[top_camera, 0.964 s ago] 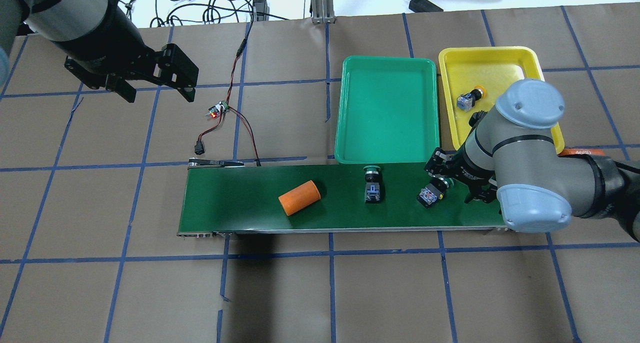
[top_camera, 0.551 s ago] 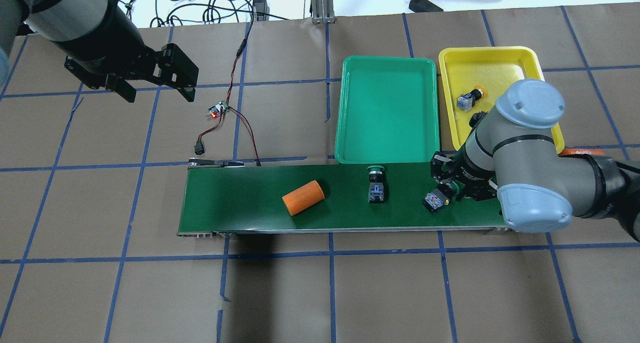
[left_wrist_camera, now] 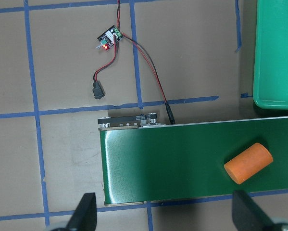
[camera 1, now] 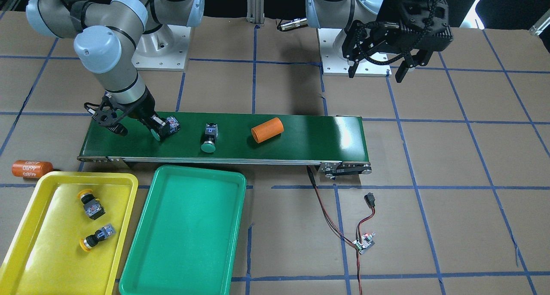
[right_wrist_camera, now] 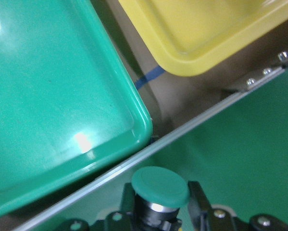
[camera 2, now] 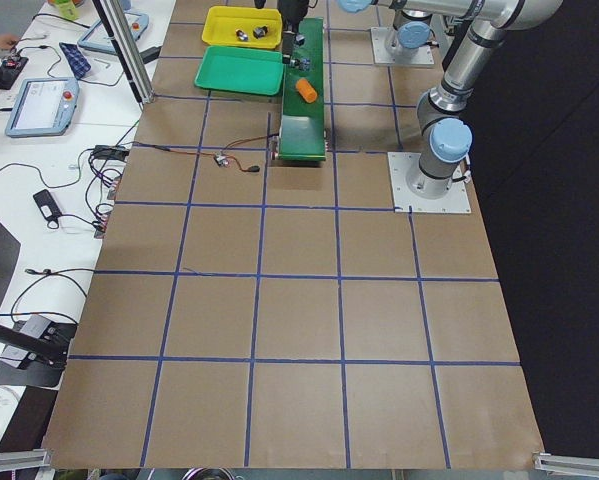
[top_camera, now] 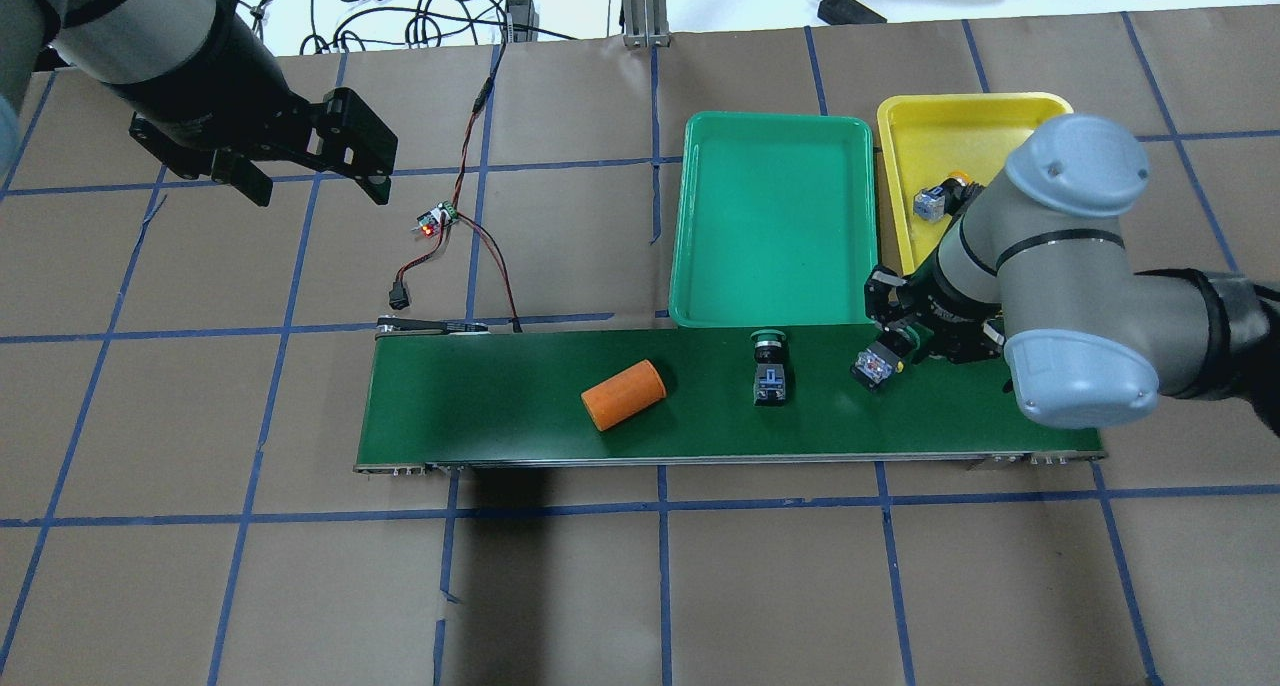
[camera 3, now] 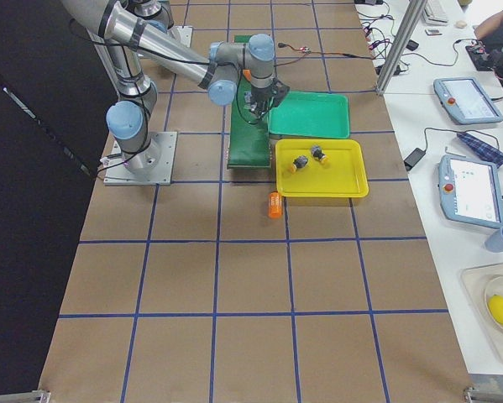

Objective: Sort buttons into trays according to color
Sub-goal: 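Lift the green button into the green tray and open the right gripper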

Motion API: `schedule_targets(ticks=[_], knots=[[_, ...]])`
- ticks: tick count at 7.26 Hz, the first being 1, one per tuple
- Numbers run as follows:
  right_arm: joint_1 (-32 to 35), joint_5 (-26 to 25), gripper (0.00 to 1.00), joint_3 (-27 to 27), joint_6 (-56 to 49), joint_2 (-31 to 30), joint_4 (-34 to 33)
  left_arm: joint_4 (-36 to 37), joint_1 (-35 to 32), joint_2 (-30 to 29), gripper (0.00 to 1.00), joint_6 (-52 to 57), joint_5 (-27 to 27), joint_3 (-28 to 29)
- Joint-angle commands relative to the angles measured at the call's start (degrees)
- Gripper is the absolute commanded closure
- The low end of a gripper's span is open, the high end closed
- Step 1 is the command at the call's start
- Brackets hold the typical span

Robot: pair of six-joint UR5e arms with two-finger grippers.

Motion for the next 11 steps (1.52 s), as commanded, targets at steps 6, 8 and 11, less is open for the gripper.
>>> schedule_targets(ticks=[6,8,11], knots=[[3.3,0.2,0.00,-18.4,2.2,10.8,7.1,0.0,0.0,0.1,0.00,0.0,0.0,0.0],[3.3,0.2,0.00,-17.2,1.9,9.2,9.2,0.0,0.0,0.1,0.00,-0.1,0.0,0.0],[3.3,-4.2,0.00,-8.6,1.4,3.8,12.7,0.0,-0.1,0.1,0.00,0.0,0.0,-0.1]])
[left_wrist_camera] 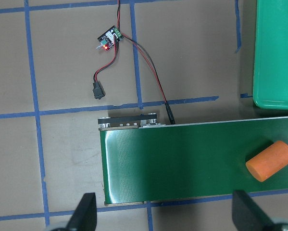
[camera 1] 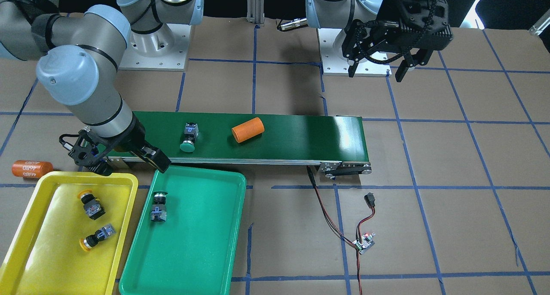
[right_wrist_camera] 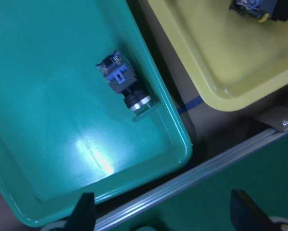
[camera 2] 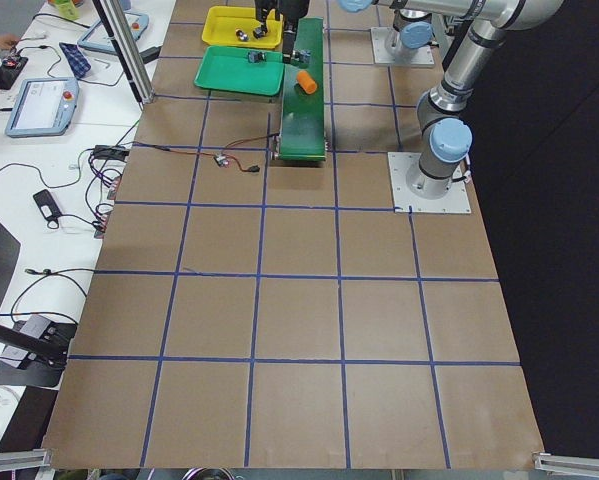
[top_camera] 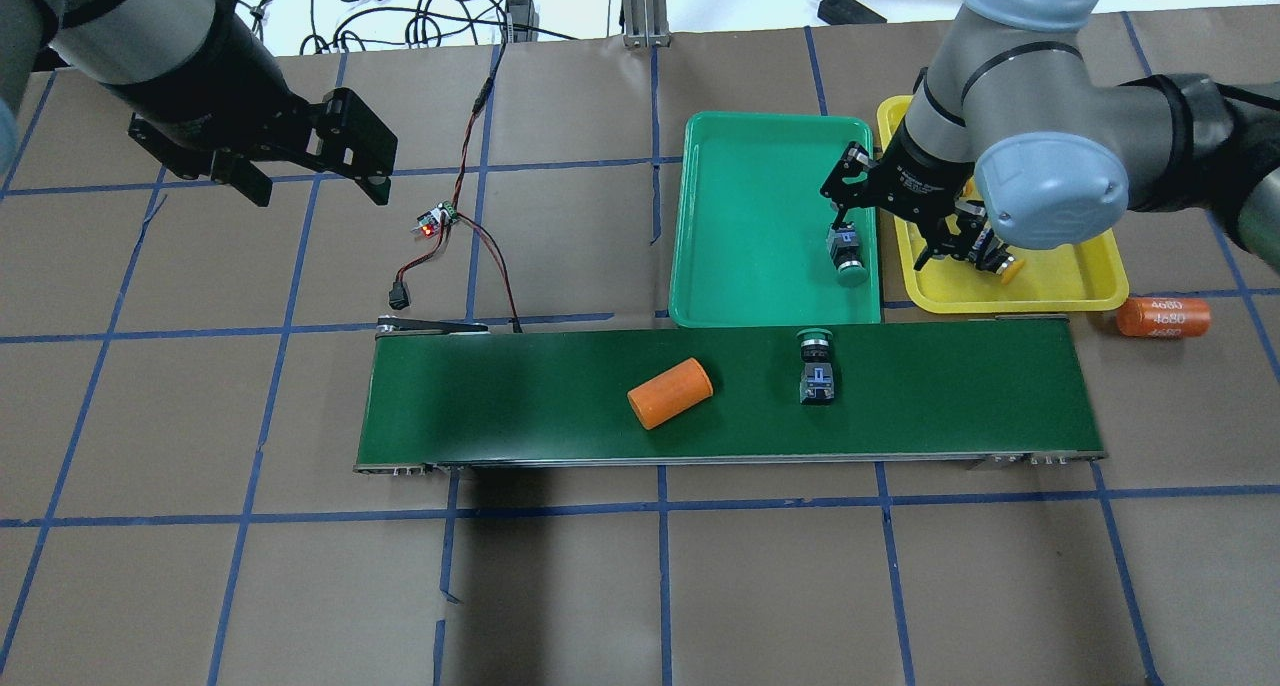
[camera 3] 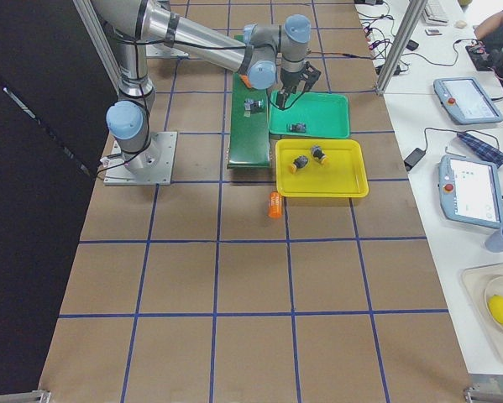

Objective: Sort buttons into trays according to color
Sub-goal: 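Lift the green button into the green tray and open the right gripper, then lower the right gripper to the last green button on the conveyor and grasp it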

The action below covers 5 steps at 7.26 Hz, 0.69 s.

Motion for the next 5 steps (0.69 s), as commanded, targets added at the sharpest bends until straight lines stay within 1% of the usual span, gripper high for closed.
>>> schedule_targets(ticks=[1,2,3,5], knots=[[0.0,-2.8,0.00,8.2,-0.2,-4.9,-0.2,0.0,0.0,-0.1,0.00,-0.1,0.0,0.1],[0.1,-2.8,0.00,10.7,-0.4,-7.1,-0.3,0.0,0.0,-0.1,0.00,-0.2,-0.1,0.0],[1.4,-2.7,0.00,11.6,-1.0,-7.6,-0.2,0.0,0.0,-0.1,0.00,-0.2,0.0,0.0],[6.4,-2.9,0.00,11.7,-2.5,-7.2,-1.5,0.0,0.0,-0.1,0.00,-0.2,0.0,0.0]])
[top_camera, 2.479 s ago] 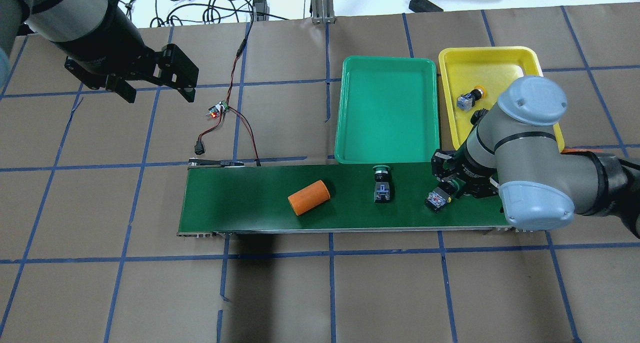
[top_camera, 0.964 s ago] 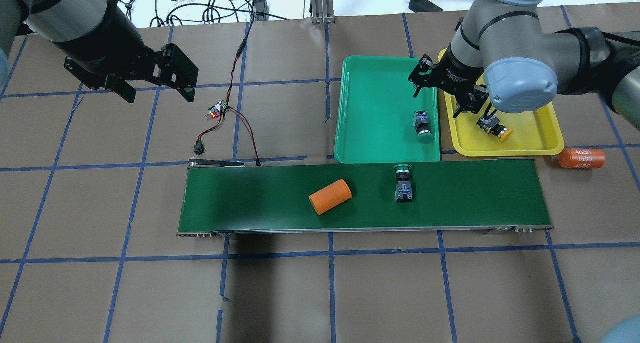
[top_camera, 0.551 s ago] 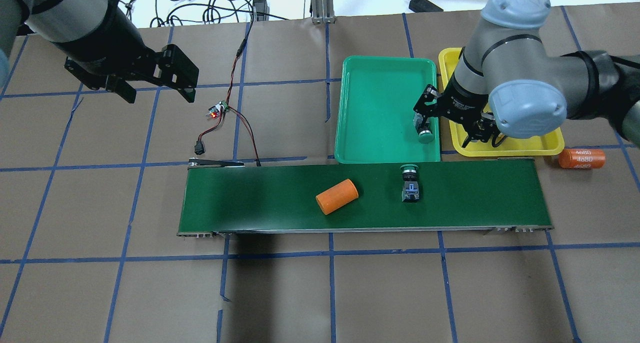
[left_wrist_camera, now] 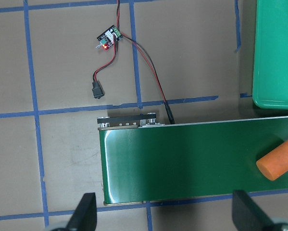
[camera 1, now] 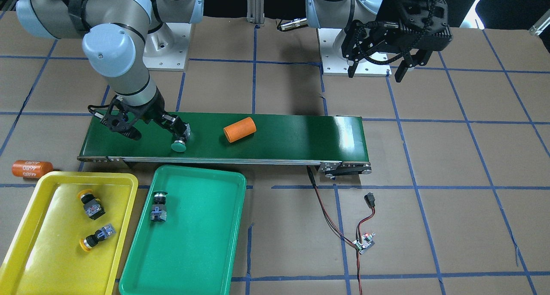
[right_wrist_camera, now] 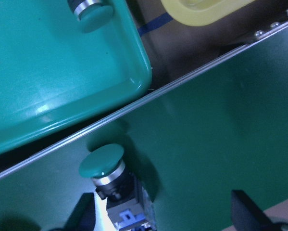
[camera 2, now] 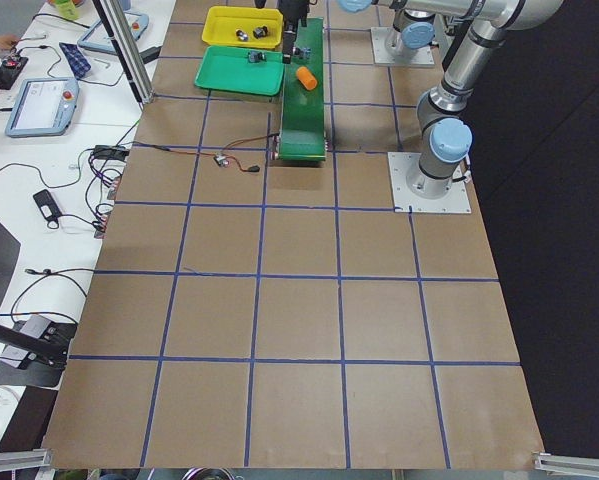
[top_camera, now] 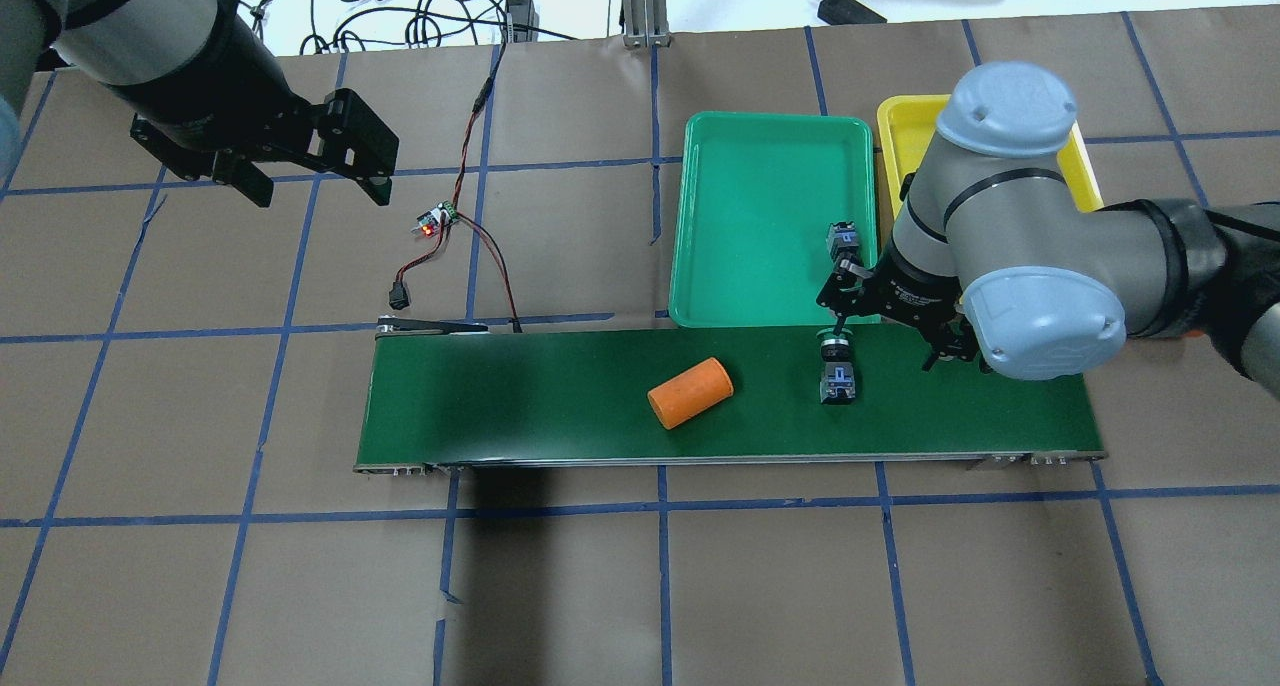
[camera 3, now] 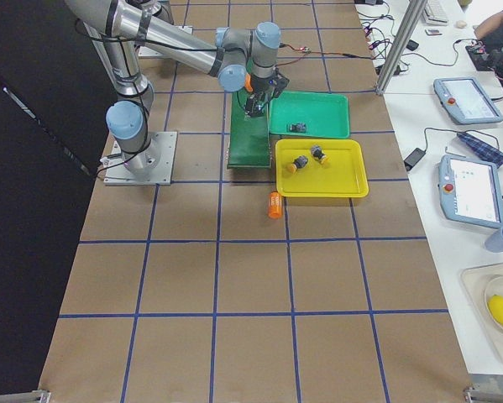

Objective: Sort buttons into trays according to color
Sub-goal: 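Lower the right gripper to the last green button on the conveyor and grasp it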

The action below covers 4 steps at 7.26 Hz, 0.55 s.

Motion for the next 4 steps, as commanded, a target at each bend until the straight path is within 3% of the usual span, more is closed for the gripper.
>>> schedule_targets(ticks=[1,4], knots=[[2.8,-0.3,0.00,0.2,-4.5,0.8,-1.7,0.0,0.0,0.0,0.00,0.0,0.0,0.0],[1.8,-3.7,0.00,1.6,-9.7,3.6,-4.6,0.0,0.0,0.1,0.00,0.0,0.0,0.0]])
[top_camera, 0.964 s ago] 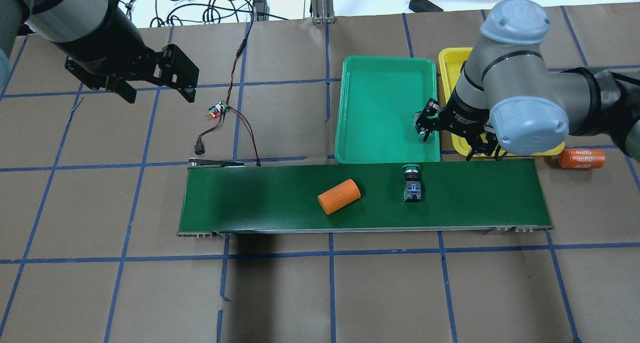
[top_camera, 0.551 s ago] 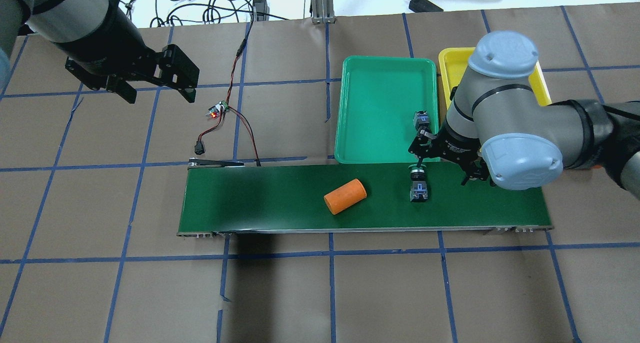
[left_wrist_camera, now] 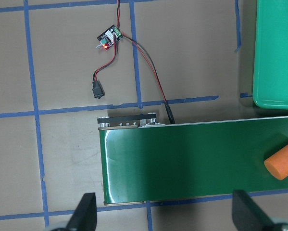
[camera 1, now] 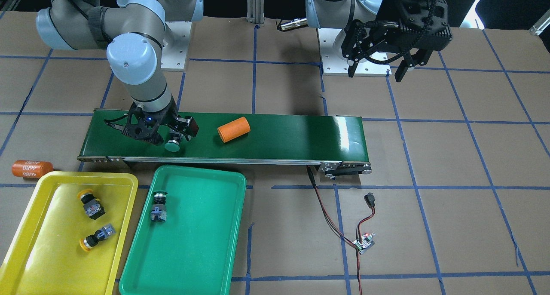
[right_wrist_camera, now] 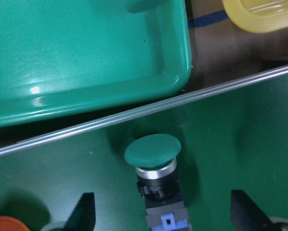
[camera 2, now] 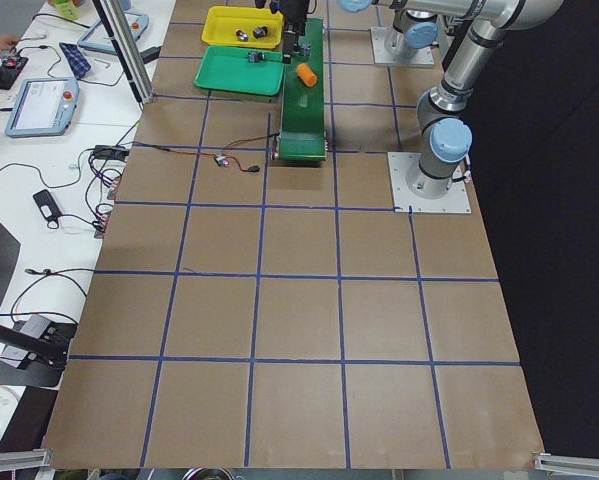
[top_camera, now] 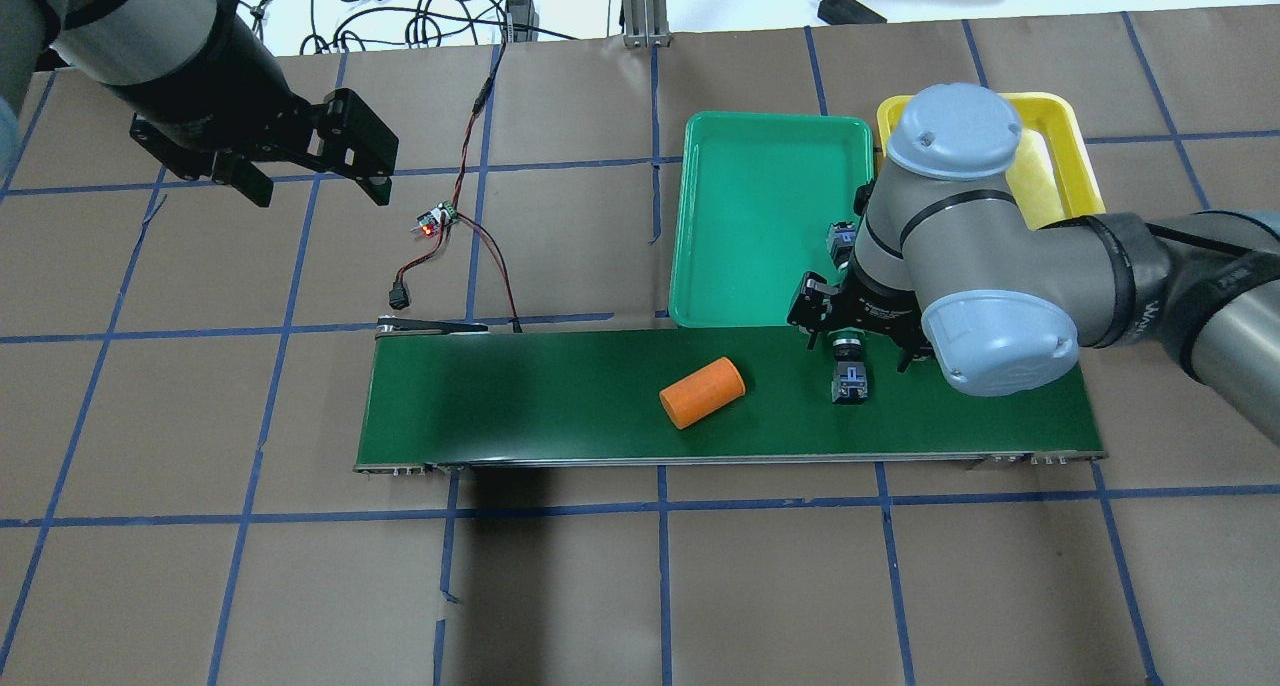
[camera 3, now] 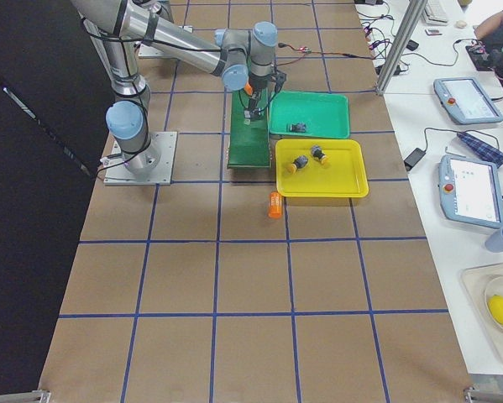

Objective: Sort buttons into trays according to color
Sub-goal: 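Lower the right gripper to the last green button on the conveyor and grasp it, then carry the green button into the green tray and release it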

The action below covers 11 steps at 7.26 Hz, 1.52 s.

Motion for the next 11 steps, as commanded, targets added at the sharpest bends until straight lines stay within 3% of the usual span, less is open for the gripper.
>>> schedule_targets(ticks=[1,2,3,4,6,8,9,11], knots=[[-0.9,-4.8,0.04,0.8,-0.8,0.3,-0.3,0.0,0.0,0.1,0.00,0.0,0.0,0.0],[-1.2,-5.4,0.34,0.9,-0.9,0.3,0.3,-0.1,0.0,0.1,0.00,0.0,0.0,0.0],[-1.3,-5.3,0.54,1.2,-0.8,0.3,0.3,-0.1,0.0,0.1,0.00,0.0,0.0,0.0],[-1.3,-5.1,0.69,1.1,-1.2,0.3,0.0,-0.1,0.0,0.1,0.00,0.0,0.0,0.0],[-1.4,-4.5,0.84,0.7,-1.5,0.3,-0.6,-0.1,0.0,0.4,0.00,0.0,0.0,-0.6],[-3.8,-4.3,0.84,-4.4,-1.6,1.2,-0.4,2.2,0.0,0.9,0.00,-0.6,-0.1,-1.9],[-5.0,-2.9,0.76,-8.2,-1.5,3.5,0.0,2.4,0.0,0.8,0.00,-0.6,-0.2,-1.9],[-4.3,3.4,0.73,-17.6,-2.3,7.7,0.0,2.4,0.0,0.9,0.00,-0.6,-0.2,-1.9]])
